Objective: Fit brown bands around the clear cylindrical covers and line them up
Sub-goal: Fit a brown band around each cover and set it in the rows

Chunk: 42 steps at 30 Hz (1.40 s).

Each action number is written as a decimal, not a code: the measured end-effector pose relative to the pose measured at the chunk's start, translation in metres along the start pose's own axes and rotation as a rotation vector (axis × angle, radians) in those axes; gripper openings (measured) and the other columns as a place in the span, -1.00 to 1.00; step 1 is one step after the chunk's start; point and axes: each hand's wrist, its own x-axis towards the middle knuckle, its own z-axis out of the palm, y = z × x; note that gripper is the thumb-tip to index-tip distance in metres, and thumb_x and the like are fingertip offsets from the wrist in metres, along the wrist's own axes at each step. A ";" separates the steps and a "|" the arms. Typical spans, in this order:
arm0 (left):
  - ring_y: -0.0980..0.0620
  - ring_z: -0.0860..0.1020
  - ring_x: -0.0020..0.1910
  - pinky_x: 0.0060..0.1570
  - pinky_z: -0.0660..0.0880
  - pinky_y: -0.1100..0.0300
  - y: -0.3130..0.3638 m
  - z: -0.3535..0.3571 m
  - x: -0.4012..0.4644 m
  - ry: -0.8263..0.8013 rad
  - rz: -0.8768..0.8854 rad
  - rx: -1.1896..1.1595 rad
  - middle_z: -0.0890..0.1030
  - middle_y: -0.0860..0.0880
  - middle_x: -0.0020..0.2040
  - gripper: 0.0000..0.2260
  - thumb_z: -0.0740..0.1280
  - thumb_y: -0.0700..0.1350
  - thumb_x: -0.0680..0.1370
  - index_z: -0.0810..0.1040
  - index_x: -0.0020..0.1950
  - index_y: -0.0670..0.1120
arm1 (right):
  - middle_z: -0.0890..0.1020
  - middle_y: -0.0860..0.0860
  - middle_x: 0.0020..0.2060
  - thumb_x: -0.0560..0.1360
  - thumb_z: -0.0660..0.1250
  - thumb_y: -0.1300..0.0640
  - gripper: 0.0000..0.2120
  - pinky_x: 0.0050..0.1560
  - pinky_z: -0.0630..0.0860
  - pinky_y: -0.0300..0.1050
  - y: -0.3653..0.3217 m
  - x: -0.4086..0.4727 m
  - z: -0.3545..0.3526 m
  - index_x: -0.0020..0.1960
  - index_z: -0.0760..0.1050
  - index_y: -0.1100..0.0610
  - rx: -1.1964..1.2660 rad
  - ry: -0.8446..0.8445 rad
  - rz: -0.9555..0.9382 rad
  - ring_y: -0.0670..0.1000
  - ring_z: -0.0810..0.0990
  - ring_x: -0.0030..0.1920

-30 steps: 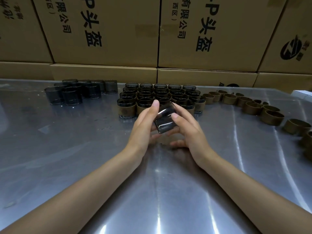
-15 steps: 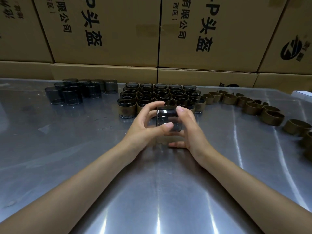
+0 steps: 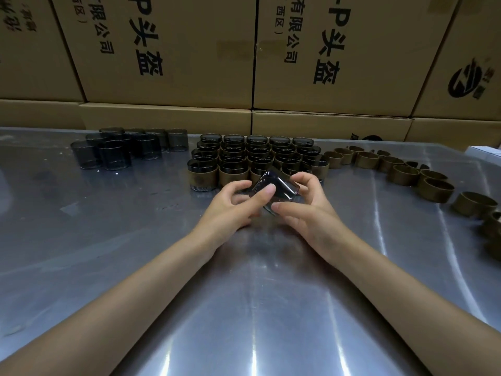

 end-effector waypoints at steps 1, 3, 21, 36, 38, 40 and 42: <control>0.05 0.65 0.05 0.19 0.53 0.09 0.001 0.001 -0.001 -0.011 -0.001 0.008 0.67 -0.01 0.09 -0.22 0.47 0.29 0.24 0.44 0.36 -0.05 | 0.51 0.09 0.16 0.25 0.47 0.31 -0.49 0.14 0.57 0.07 0.000 0.000 0.001 0.07 0.33 -0.01 -0.040 -0.012 -0.013 0.05 0.63 0.05; 0.03 0.66 0.05 0.16 0.54 0.11 0.000 0.005 -0.003 0.011 0.045 0.017 0.69 -0.01 0.05 -0.27 0.43 0.23 0.24 0.47 0.33 -0.07 | 0.50 0.04 0.09 0.32 0.49 0.36 -0.48 -0.05 0.59 -0.17 0.001 -0.001 0.003 0.04 0.28 -0.04 -0.171 -0.028 -0.080 -0.07 0.63 -0.05; 0.42 0.48 0.17 0.17 0.40 0.46 -0.007 0.007 -0.004 -0.093 0.117 0.132 0.52 0.20 0.23 -0.30 0.29 0.23 0.39 0.26 0.49 0.05 | 0.28 -0.08 0.32 0.22 0.19 -0.54 -0.03 0.42 0.17 -0.01 -0.001 -0.008 -0.024 0.49 0.09 -0.09 -1.217 -0.028 -0.286 -0.06 0.12 0.39; 0.12 0.57 0.18 0.38 0.36 -0.01 -0.014 0.000 0.012 0.083 0.055 -0.071 0.64 0.10 0.15 -0.76 0.11 0.07 0.64 0.53 0.16 0.11 | 0.19 0.22 0.50 0.57 0.23 0.01 -0.54 0.41 0.13 0.18 -0.024 0.045 -0.174 0.37 0.37 0.25 -1.412 0.945 0.203 0.25 0.10 0.47; 0.11 0.57 0.18 0.37 0.36 -0.02 -0.015 0.000 0.012 0.082 0.061 -0.073 0.65 0.10 0.14 -0.76 0.12 0.07 0.63 0.54 0.17 0.10 | 0.17 0.22 0.51 0.58 0.20 -0.02 -0.50 0.47 0.00 0.19 -0.025 0.048 -0.181 0.41 0.33 0.26 -1.419 0.966 0.316 0.22 0.02 0.51; 0.09 0.58 0.18 0.37 0.36 -0.04 -0.016 0.000 0.012 0.084 0.064 -0.076 0.65 0.09 0.13 -0.75 0.13 0.07 0.63 0.54 0.17 0.09 | 0.25 0.23 0.47 0.57 0.21 -0.01 -0.48 0.49 -0.05 0.21 -0.024 0.051 -0.183 0.41 0.30 0.27 -1.452 0.964 0.352 0.21 0.04 0.52; 0.07 0.58 0.18 0.37 0.36 -0.05 -0.016 0.000 0.012 0.085 0.069 -0.076 0.66 0.09 0.12 -0.75 0.13 0.07 0.62 0.55 0.16 0.08 | 0.35 0.26 0.40 0.54 0.26 0.02 -0.47 0.48 -0.03 0.22 -0.022 0.051 -0.181 0.39 0.28 0.28 -1.516 0.972 0.315 0.25 0.13 0.48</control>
